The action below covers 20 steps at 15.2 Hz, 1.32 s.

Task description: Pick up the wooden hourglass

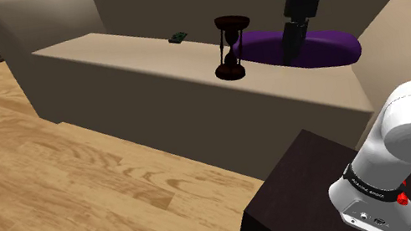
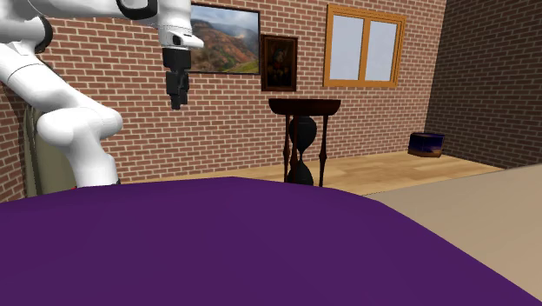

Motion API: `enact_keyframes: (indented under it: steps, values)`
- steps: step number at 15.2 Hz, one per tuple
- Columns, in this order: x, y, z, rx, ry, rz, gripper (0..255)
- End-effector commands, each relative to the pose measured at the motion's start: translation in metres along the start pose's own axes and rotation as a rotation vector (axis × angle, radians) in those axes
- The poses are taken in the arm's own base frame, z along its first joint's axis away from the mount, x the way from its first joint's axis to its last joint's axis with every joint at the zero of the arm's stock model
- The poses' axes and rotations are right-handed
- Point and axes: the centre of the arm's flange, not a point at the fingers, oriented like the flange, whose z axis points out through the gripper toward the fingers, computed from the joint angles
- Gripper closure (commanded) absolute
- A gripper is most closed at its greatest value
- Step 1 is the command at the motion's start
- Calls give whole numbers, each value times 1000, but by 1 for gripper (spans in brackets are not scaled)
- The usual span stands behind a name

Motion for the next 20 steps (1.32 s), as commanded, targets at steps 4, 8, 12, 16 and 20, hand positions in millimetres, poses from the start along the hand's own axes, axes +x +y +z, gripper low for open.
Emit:
enact_keyframes:
  steps: [4, 8, 12, 16, 20]
  values:
    - [17, 13, 18, -29, 90, 32, 0]
    - [41, 33, 40, -67, 209, 74, 0]
    - [66, 54, 58, -106, 329, 116, 0]
    - [93, 76, 71, -144, 448, 159, 0]
    - [120, 101, 81, -183, 568, 201, 0]
